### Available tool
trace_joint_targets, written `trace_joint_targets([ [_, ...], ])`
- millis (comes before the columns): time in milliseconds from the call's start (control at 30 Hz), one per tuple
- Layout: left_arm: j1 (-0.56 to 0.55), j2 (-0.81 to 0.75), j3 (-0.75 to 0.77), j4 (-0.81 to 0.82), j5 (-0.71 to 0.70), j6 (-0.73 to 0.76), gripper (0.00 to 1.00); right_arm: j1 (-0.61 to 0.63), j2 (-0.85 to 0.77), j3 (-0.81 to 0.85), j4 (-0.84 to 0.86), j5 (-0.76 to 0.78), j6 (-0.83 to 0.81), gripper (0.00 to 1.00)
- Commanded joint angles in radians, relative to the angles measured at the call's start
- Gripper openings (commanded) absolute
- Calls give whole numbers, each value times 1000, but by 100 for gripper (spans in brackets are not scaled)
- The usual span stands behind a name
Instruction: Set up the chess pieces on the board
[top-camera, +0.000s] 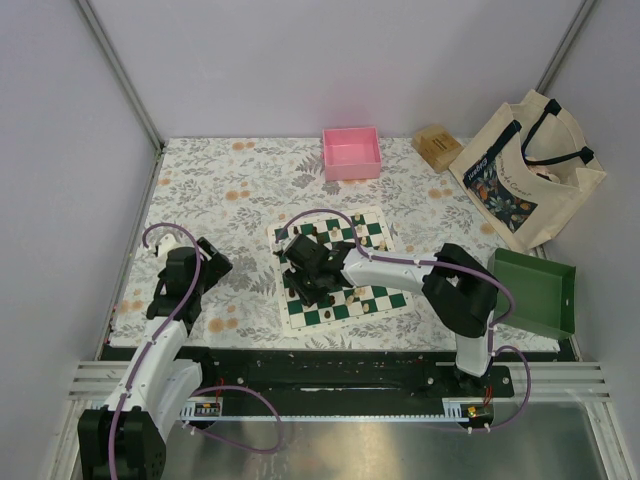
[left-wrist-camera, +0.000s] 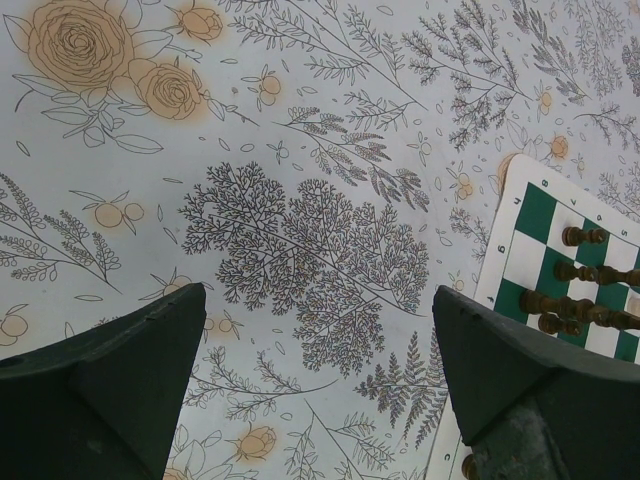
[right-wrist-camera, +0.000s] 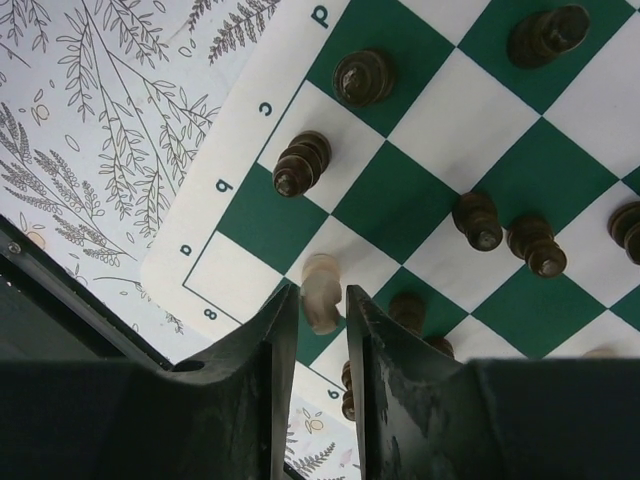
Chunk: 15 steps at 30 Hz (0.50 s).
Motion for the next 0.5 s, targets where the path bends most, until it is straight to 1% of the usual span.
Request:
trace_joint_targets([
  [0, 2, 1, 32, 11, -22, -9, 99, 9, 11, 42, 20, -23, -12, 32],
  [33, 2, 0, 31, 11, -22, -9, 99, 9, 10, 41, 17, -23, -13, 29],
  [67, 2, 1, 31, 9, -22, -9, 99, 9, 7, 41, 18, -24, -12, 22],
  [133, 2, 2, 29, 9, -22, -7, 99, 9, -8, 35, 23, -32, -9, 17],
  [167, 2, 2, 29, 9, -23, -7, 99, 9, -21, 33, 25, -41, -6, 11],
  [200, 0, 2, 31, 9, -22, -7, 99, 9, -34, 32, 22, -50, -2, 8],
  [367, 2, 0, 32, 6, -23, -7, 99, 8, -177, 3, 32, -55, 21, 6],
  [467, 0, 0, 35, 5, -23, -9, 99, 8, -284, -13, 22, 14, 4, 5],
])
